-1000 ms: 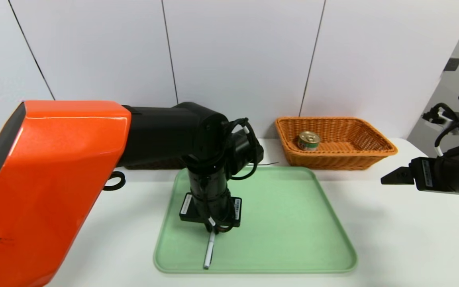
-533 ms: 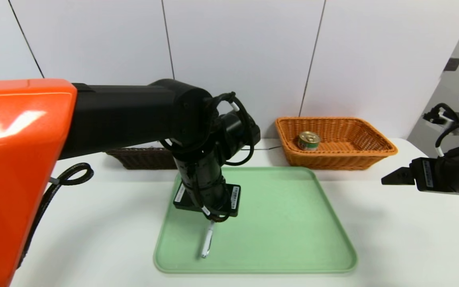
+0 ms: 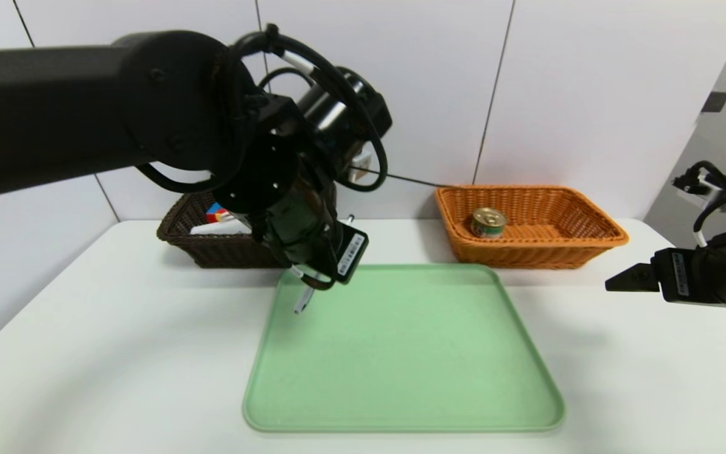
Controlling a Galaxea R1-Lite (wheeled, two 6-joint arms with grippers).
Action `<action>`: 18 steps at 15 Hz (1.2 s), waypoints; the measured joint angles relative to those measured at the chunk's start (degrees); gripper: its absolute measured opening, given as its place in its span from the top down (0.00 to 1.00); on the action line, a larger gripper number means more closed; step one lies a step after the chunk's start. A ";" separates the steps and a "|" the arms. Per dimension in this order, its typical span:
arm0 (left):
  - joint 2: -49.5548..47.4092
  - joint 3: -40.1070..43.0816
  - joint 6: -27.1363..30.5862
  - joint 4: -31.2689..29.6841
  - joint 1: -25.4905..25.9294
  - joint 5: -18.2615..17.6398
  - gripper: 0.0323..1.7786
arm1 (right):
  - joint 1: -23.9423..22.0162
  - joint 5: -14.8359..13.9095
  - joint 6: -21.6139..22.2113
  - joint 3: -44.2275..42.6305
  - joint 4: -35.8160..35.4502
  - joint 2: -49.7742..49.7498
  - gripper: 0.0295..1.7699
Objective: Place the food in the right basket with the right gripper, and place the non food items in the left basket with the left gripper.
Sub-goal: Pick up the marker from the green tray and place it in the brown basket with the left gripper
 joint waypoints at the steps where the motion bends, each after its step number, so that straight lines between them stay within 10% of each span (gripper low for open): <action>1: -0.99 0.00 4.16 -2.23 1.49 0.24 0.98 | 0.00 -0.02 0.00 -0.04 0.00 -0.01 0.04; 5: -3.58 0.34 21.13 -12.65 10.50 -1.24 0.98 | 0.00 -0.04 -0.02 -0.09 0.00 -0.12 0.04; 11: -0.96 0.23 38.61 -24.42 22.82 -14.36 0.98 | 0.11 -0.44 -0.20 -0.22 -0.04 -0.06 0.04; 18: 5.49 0.50 49.34 -25.53 27.39 -22.02 0.98 | 0.11 -0.63 -0.88 -0.28 0.00 0.35 0.04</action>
